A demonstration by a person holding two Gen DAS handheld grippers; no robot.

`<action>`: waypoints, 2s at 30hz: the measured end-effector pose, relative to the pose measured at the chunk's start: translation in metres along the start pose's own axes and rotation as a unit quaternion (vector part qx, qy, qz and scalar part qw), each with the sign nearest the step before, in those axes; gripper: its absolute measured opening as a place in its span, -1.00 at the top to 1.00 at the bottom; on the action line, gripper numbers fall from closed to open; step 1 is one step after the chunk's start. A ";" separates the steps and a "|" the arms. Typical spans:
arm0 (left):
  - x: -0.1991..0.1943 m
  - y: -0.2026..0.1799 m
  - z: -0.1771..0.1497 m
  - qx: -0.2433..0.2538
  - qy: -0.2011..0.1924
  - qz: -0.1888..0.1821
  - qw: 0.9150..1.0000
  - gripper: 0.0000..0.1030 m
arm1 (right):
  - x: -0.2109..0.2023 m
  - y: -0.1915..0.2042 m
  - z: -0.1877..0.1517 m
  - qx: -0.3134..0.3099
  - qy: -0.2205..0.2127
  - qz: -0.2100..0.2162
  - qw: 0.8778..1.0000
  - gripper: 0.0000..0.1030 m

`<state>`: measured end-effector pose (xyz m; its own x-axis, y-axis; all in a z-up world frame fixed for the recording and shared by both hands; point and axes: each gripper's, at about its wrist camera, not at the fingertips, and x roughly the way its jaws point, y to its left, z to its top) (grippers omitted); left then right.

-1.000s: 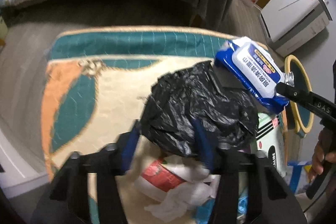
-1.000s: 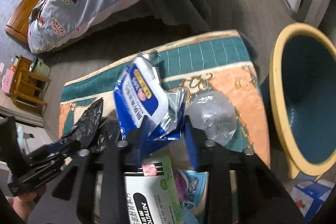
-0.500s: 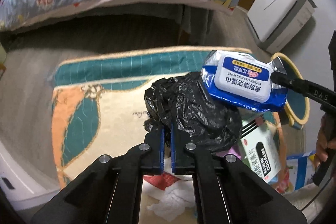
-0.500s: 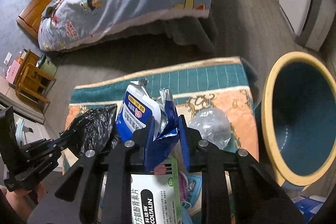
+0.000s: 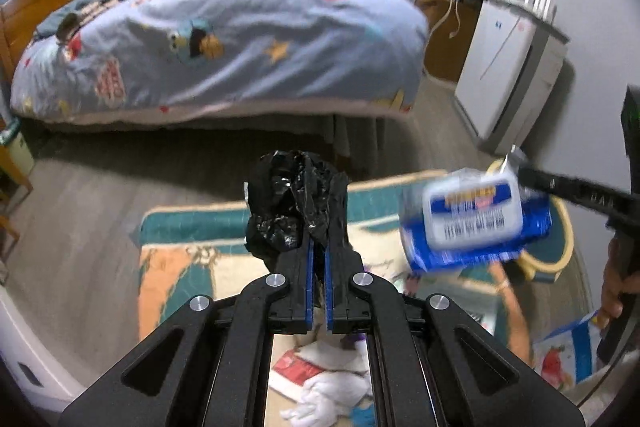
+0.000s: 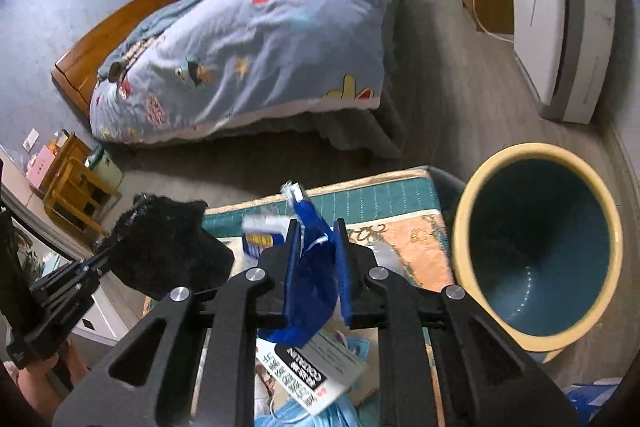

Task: Collect trash
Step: 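Carry the black bag and blue wipes pack over the bin and release both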

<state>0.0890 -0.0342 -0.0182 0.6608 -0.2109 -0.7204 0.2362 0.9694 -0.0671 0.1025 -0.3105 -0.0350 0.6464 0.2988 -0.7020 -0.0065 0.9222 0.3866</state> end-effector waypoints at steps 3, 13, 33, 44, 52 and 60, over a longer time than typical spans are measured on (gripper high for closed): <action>-0.013 -0.015 0.009 0.013 -0.035 0.004 0.999 0.91 | -0.019 -0.008 0.002 -0.007 -0.024 -0.011 1.000 0.73; -0.018 -0.074 0.021 0.043 -0.065 -0.040 0.996 0.91 | -0.058 -0.030 0.006 -0.010 -0.065 -0.023 0.998 0.74; -0.003 -0.195 0.021 0.100 -0.078 -0.151 0.980 0.91 | -0.138 -0.142 0.016 0.045 -0.166 -0.167 0.971 0.75; 0.041 -0.242 0.029 0.085 -0.051 -0.220 0.970 0.91 | -0.131 -0.194 0.002 0.073 -0.133 -0.266 0.952 0.74; 0.084 -0.270 0.017 0.115 -0.011 -0.206 0.972 0.89 | -0.102 -0.207 -0.010 0.070 -0.080 -0.303 0.947 0.65; 0.081 -0.264 0.008 0.144 -0.020 -0.183 0.972 -0.52 | -0.098 -0.196 -0.006 0.073 -0.084 -0.278 0.954 -0.37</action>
<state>0.0861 -0.3086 -0.0534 0.5212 -0.5449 -0.6568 0.6466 0.7544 -0.1128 0.0359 -0.5188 -0.0452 0.6331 -0.2811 -0.7212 0.4707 0.8795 0.0705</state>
